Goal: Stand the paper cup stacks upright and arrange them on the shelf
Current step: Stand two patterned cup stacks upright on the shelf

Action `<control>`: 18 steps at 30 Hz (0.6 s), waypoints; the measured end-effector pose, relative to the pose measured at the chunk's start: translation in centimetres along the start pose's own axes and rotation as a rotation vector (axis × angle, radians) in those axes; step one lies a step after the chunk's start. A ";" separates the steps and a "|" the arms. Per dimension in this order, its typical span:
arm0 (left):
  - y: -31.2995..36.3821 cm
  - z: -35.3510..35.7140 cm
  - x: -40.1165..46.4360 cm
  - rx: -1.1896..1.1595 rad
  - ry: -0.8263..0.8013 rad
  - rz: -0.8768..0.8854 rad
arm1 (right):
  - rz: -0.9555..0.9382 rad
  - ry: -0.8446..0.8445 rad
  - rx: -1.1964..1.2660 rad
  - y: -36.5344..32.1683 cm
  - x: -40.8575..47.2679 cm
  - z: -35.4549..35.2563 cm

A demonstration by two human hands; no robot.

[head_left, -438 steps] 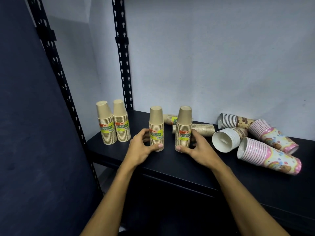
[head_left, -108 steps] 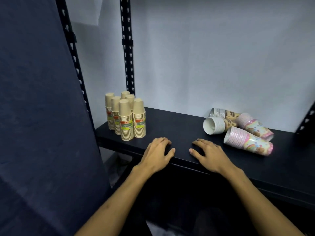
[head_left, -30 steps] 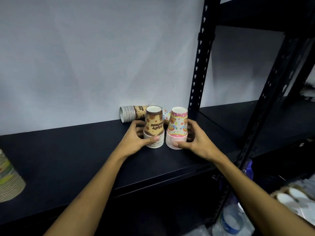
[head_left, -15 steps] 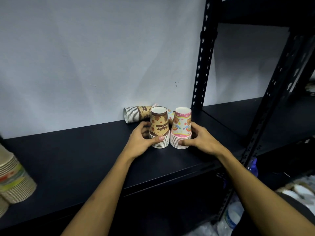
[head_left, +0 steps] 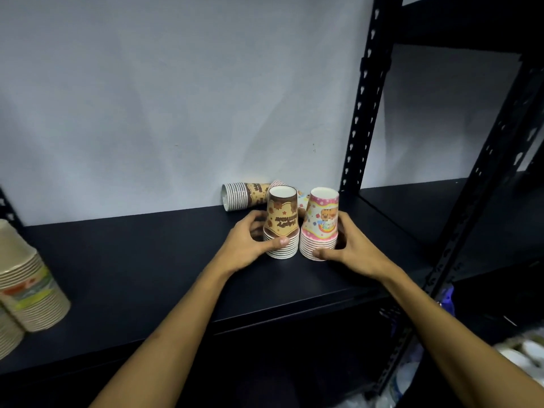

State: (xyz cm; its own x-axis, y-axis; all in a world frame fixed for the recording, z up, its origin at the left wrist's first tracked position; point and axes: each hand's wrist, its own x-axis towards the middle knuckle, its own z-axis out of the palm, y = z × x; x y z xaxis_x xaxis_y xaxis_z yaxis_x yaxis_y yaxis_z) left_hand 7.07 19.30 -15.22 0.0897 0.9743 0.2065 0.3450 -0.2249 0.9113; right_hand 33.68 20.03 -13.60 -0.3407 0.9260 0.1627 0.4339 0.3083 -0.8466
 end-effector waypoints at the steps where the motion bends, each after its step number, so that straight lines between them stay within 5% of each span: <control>1: 0.0 0.0 0.0 0.005 0.000 0.001 | -0.013 -0.001 -0.003 0.2 0.0 0.1; 18: 0.4 0.6 -0.4 0.117 0.030 0.029 | -0.100 0.088 0.048 2.1 0.5 0.4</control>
State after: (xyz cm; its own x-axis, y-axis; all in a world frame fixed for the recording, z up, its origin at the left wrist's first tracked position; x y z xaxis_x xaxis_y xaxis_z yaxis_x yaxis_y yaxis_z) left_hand 7.76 18.82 -15.11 0.0742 0.9668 0.2446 0.4496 -0.2513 0.8572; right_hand 34.13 21.05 -15.50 -0.3051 0.9073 0.2894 0.3602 0.3913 -0.8468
